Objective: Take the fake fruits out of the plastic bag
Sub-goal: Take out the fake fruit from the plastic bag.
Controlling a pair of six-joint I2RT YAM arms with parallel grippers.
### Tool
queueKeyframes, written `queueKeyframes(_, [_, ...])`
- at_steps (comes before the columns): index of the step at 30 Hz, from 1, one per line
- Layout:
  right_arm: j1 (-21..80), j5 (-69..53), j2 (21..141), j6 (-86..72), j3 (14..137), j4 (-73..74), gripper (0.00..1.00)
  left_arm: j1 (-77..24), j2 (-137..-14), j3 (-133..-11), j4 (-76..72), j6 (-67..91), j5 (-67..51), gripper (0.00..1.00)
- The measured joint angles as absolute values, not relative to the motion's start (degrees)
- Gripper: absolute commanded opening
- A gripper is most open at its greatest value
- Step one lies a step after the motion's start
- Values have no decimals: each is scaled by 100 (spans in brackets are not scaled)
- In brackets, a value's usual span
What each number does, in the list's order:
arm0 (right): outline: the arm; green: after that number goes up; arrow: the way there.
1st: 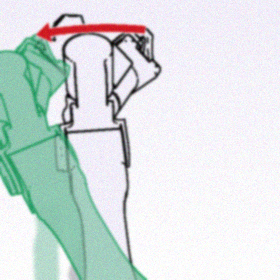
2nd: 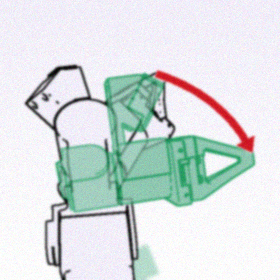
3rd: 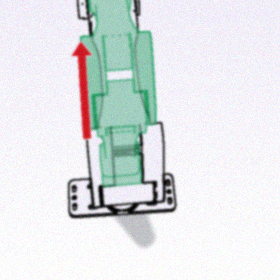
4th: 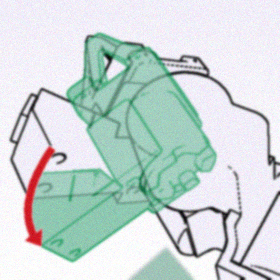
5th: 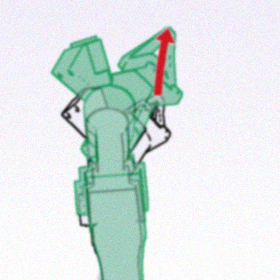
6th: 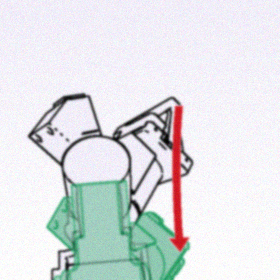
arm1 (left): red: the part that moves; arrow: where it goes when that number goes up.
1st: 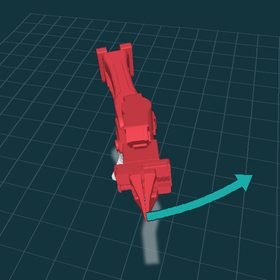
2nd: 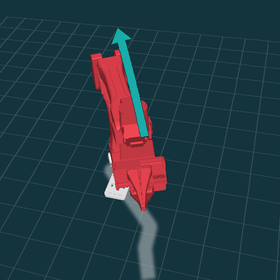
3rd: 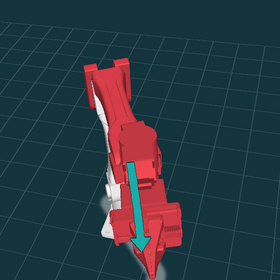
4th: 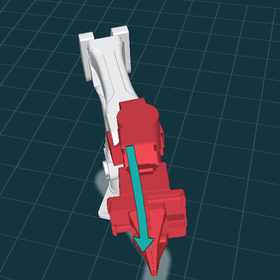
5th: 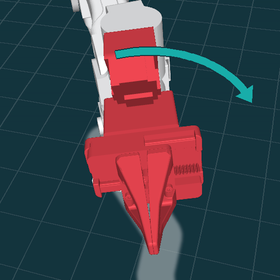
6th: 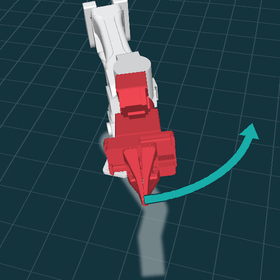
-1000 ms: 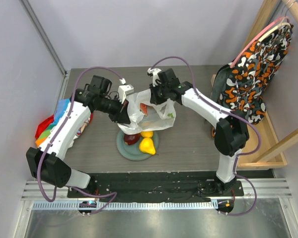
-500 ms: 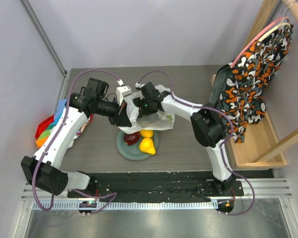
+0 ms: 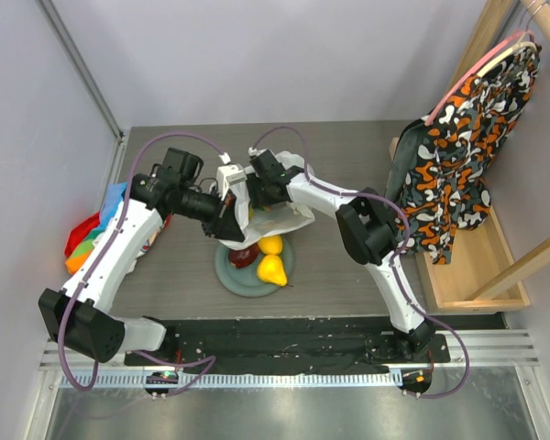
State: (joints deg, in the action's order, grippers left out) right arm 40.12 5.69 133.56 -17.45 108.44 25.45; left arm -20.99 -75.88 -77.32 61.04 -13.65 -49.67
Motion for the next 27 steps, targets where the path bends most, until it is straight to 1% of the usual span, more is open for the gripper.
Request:
queueKeyframes(1, [4032, 569, 13410, -1708, 10844, 2541, 47, -2099, -7588, -7732, 6108, -1369, -4969, 0])
queueKeyframes(2, [4047, 591, 13428, -1662, 10853, 2508, 41, -2099, -7588, -7732, 6112, -1369, -4969, 0])
queueKeyframes(4, [4066, 567, 13432, -1557, 10855, 2495, 29, -2099, -7588, -7732, 6114, -1367, -4971, 0])
queueKeyframes(5, [4071, 558, 13432, -1511, 10855, 2486, 27, -2099, -7588, -7732, 6112, -1363, -4969, 0])
queueKeyframes(6, [4077, 545, 13432, -1474, 10855, 2477, 17, -2099, -7588, -7732, 6110, -1352, -4969, 0])
queueKeyframes(9, [4077, 467, 13430, -1317, 10855, 2467, 3, -2099, -7588, -7717, 6086, -1337, -4930, 0])
queueKeyframes(10, [4077, 434, 13428, -1227, 10855, 2467, 1, -2099, -7588, -7699, 6060, -1328, -4888, 0])
queueKeyframes(14, [4021, 152, 13286, -873, 10805, 2585, 1, -2078, -7603, -7662, 5944, -1240, -4678, 0])
queueKeyframes(16, [3962, -102, 13028, -701, 10674, 2703, 1, -2043, -7640, -7664, 5848, -1210, -4576, 0])
queueKeyframes(23, [3723, -1214, 11314, 193, 10145, 3238, 1, -1892, -8108, -7902, 5299, -1022, -3907, 0])
queueKeyframes(27, [3677, -1796, 10451, 840, 9828, 3610, 1, -1726, -8567, -8442, 4875, -755, -3503, 0])
